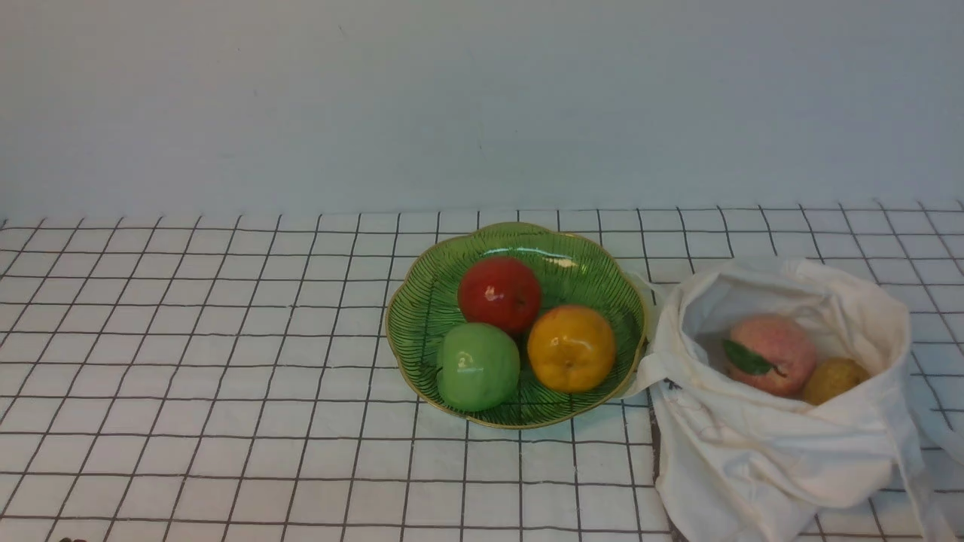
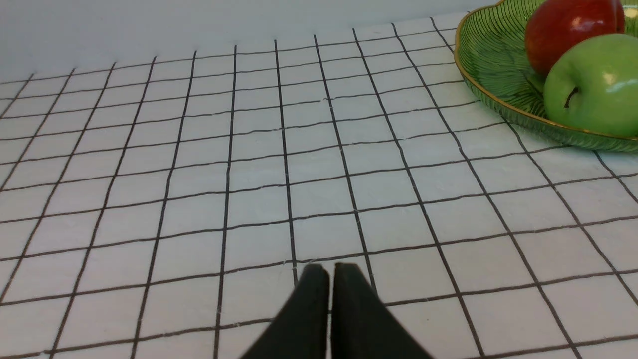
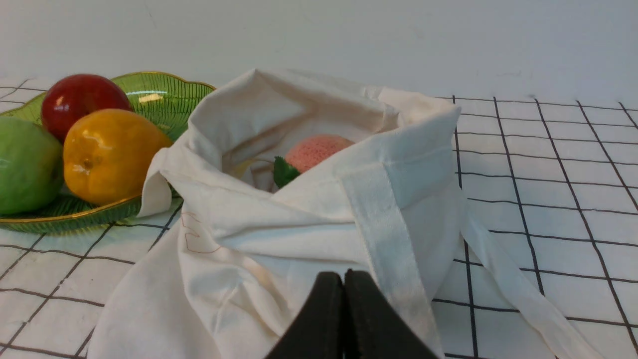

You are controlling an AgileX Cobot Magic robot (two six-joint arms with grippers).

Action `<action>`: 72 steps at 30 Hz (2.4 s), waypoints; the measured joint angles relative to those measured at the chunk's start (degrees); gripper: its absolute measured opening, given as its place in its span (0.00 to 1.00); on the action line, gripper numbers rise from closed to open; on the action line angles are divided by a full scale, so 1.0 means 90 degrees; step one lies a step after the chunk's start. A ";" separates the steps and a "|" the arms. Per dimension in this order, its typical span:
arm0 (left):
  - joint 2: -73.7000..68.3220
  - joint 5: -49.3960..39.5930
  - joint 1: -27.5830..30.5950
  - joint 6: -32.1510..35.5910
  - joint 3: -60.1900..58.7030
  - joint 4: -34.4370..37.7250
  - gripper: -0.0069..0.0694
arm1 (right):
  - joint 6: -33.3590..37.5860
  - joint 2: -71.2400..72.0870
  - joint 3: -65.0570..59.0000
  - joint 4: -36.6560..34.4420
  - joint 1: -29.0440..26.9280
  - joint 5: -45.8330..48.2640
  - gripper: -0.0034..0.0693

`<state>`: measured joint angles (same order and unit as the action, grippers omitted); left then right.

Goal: Take the fruit out of the bag on the white checkered tablecloth and place them on the plate.
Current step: 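Reach into the cloth bag and grasp the peach with the right gripper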

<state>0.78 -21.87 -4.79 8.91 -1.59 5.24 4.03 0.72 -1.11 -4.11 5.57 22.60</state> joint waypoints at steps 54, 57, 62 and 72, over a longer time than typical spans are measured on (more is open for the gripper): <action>0.0000 0.0000 0.0000 0.0000 0.0000 0.0000 0.08 | -0.1683 0.0000 -0.0062 -0.3530 0.0000 -0.0779 0.03; 0.0000 0.0000 0.0000 0.0000 0.0000 0.0000 0.08 | -0.1682 0.0000 -0.0053 -0.3619 0.0000 -0.0837 0.03; 0.0000 0.0000 0.0000 0.0000 0.0000 0.0000 0.08 | -0.1320 -0.0276 0.1412 -0.2957 0.0000 -0.0576 0.03; 0.0000 0.0000 0.0000 0.0000 0.0000 0.0000 0.08 | -0.1386 -0.4211 0.4467 -0.0493 0.0000 0.2508 0.04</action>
<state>0.78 -21.87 -4.79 8.91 -1.59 5.24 -8.44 -37.17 39.09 -8.55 5.57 45.17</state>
